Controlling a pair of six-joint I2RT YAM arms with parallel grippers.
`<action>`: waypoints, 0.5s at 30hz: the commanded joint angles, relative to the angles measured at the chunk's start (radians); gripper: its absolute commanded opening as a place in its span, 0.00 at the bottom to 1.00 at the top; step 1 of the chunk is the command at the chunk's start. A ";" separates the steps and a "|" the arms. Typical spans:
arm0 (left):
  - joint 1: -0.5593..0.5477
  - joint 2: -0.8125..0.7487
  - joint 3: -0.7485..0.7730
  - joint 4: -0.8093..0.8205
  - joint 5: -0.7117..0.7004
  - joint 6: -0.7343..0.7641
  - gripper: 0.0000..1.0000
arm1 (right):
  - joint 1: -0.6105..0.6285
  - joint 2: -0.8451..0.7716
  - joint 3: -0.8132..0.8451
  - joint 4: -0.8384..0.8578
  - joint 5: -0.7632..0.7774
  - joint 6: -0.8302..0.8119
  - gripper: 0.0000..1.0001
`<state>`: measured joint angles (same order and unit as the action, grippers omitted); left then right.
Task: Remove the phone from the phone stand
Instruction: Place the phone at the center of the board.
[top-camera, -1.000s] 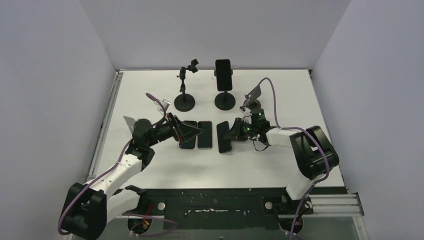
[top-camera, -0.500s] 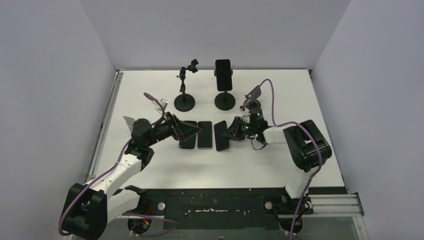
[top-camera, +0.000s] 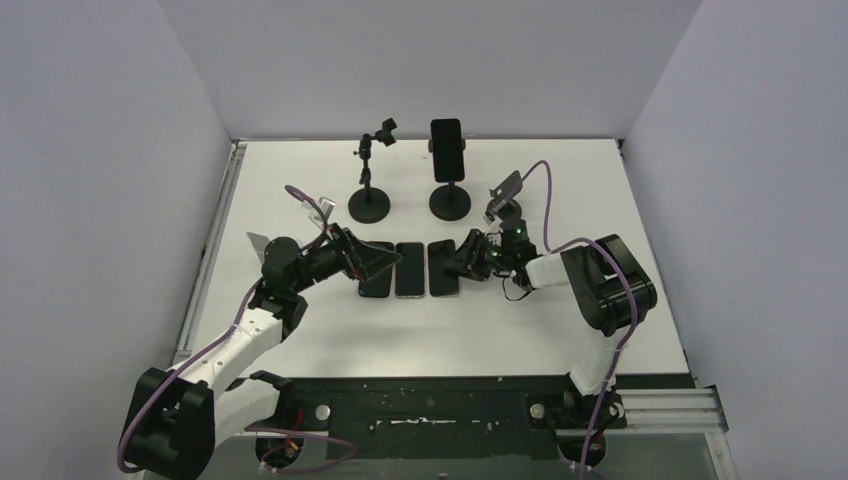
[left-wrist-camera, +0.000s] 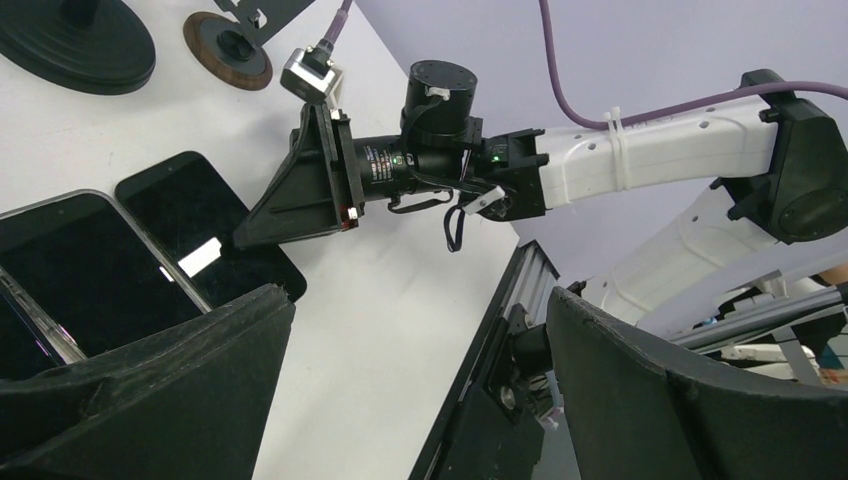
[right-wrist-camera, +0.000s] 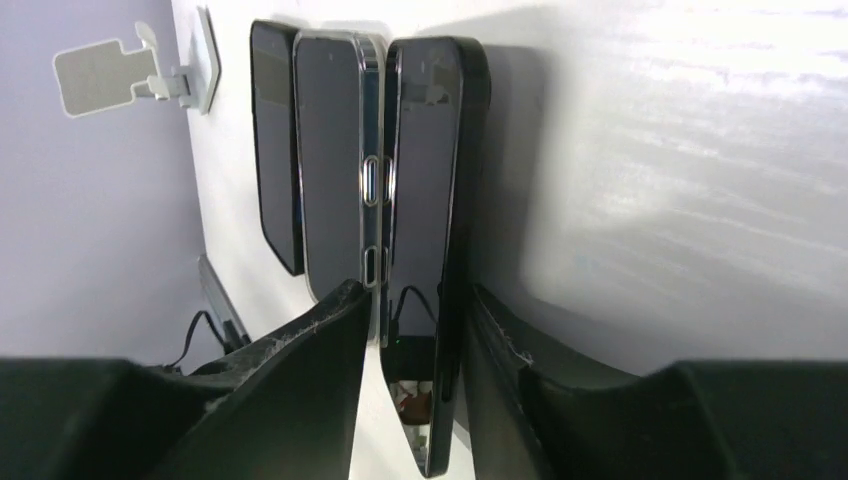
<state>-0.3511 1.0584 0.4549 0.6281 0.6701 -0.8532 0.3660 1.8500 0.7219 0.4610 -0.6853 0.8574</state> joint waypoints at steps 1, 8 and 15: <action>0.006 -0.017 0.004 0.022 -0.010 0.019 0.97 | -0.008 -0.007 -0.020 -0.016 0.082 -0.047 0.43; 0.012 -0.015 0.004 0.018 -0.018 0.022 0.97 | -0.012 -0.052 -0.024 -0.096 0.137 -0.105 0.50; 0.012 -0.013 0.005 0.015 -0.020 0.025 0.97 | -0.013 -0.097 -0.034 -0.184 0.205 -0.162 0.55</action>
<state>-0.3447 1.0584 0.4549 0.6243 0.6586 -0.8524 0.3653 1.7782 0.7208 0.4011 -0.6003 0.7753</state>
